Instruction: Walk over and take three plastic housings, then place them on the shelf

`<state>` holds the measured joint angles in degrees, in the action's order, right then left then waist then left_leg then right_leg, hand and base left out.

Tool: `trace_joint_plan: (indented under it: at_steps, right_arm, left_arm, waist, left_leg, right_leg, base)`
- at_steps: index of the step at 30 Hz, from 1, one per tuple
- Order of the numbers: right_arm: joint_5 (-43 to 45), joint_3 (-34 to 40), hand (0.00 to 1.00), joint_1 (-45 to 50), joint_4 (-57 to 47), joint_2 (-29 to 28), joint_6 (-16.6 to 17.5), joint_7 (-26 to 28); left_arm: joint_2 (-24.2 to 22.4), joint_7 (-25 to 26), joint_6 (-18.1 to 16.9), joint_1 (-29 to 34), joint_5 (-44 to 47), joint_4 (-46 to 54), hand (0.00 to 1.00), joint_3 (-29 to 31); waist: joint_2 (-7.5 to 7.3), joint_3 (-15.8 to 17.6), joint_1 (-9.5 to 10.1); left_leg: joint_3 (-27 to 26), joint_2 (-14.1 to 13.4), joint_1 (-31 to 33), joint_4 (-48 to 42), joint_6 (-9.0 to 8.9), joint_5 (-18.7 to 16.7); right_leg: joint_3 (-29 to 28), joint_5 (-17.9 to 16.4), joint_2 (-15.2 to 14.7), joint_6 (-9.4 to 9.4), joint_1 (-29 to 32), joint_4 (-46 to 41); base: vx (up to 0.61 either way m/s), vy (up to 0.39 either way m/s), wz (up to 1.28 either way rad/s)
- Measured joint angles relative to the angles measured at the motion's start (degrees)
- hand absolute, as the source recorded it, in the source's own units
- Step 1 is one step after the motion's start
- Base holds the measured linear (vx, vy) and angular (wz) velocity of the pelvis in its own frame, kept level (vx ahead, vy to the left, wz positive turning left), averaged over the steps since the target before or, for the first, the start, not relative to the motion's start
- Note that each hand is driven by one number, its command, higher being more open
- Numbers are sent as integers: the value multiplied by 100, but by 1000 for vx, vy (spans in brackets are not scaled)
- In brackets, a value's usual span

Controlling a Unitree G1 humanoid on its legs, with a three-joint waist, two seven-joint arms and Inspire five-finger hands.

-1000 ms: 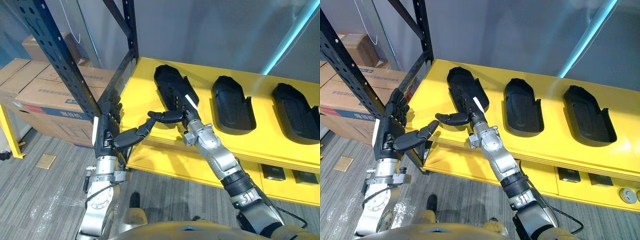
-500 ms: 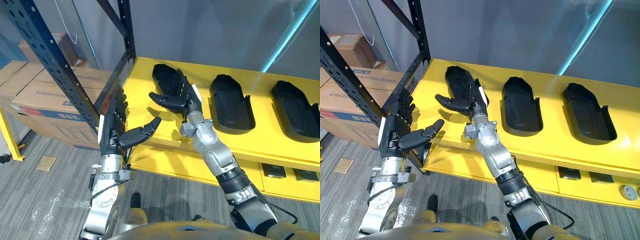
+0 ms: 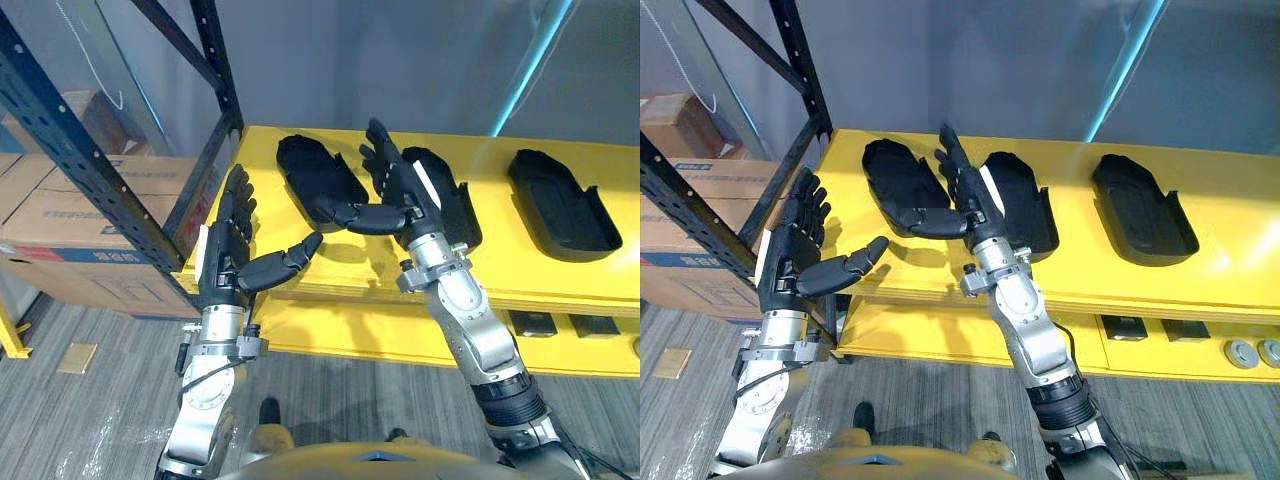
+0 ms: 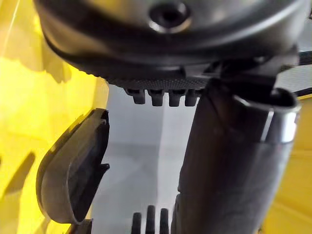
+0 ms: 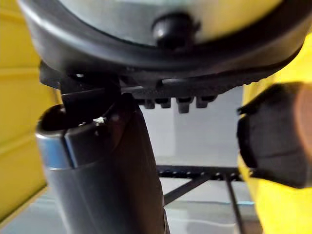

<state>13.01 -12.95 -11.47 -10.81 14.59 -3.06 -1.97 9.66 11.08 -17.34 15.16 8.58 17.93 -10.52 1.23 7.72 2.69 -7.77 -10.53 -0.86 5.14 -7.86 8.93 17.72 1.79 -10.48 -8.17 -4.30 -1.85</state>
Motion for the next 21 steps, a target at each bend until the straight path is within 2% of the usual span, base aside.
trace_joint_plan:
  at_steps: [9,14,21]
  right_arm:
    - [-153,343,100,-151,243,116,0,-140]
    - [-154,343,100,-246,426,116,-64,-49]
    - [-152,342,100,-344,933,120,-173,203]
  left_arm:
    - [40,149,1,-2,-3,-67,100,-1]
    - [40,160,1,-2,-4,-67,100,-3]
    - [40,165,0,-6,-5,-113,100,-3]
  waist:
    - [1,0,-59]
    - [4,2,-122]
    - [10,5,-114]
  left_leg:
    - [-45,-46,58,-2,-31,18]
    - [-42,-47,59,-2,-31,18]
    - [-11,-46,76,-2,-29,20]
  right_leg:
    - [-70,48,53,-2,123,4]
    - [-69,36,53,9,125,-4]
    - [-39,18,52,32,123,-10]
  base:
    - [5,-11,-4]
    - [0,0,0]
    - [0,-3,1]
